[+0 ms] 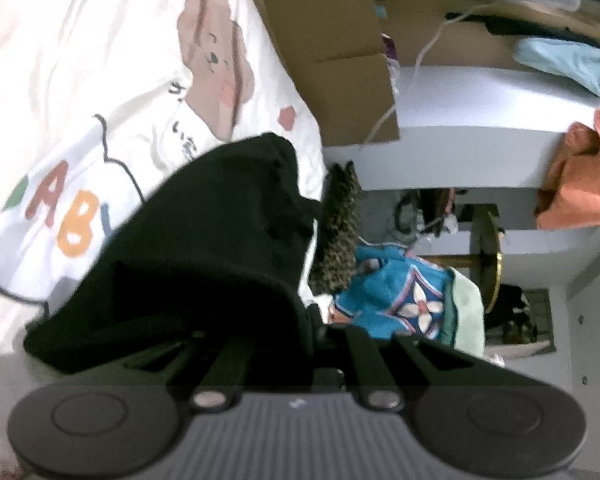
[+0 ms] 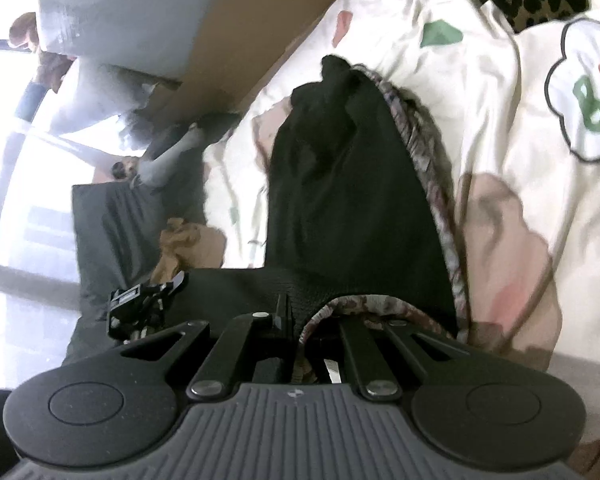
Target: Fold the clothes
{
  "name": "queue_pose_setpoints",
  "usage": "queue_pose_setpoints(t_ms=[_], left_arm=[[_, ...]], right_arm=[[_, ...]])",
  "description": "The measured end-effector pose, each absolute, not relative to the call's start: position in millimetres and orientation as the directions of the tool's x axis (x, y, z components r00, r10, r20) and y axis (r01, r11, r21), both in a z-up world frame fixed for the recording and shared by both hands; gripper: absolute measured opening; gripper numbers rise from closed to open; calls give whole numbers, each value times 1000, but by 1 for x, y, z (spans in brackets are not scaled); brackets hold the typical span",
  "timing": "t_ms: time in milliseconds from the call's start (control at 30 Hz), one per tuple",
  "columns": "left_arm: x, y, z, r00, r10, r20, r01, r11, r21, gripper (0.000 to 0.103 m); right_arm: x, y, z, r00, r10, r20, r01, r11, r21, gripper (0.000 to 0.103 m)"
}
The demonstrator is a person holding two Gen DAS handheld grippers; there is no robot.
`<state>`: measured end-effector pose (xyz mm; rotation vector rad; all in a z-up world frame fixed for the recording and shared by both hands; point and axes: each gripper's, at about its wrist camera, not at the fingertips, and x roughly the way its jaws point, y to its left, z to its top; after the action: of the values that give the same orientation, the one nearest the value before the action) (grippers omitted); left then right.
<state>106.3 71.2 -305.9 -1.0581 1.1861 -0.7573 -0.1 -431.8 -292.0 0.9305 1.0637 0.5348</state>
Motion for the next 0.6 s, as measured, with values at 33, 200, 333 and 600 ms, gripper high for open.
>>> queue_pose_setpoints(t_ms=[33,200,333,600], left_arm=[[110,70,-307,242,-900,-363,-60,359,-931,6],[132,61,-310,230,-879,-419,-66,415,-907,6],[151,51,-305,170,-861,-479,-81,472,-878,6],[190,37,-294,107,-827,-552,-42,551,-834,6]], right_arm=[[4,-432,-293,421,754,-505,60,532,845,2],[24,-433,-297,422,731,-536,87,556,827,2],[39,-432,-299,386,717,-580,113,587,801,2],[77,-433,-292,330,719,-611,114,613,782,2]])
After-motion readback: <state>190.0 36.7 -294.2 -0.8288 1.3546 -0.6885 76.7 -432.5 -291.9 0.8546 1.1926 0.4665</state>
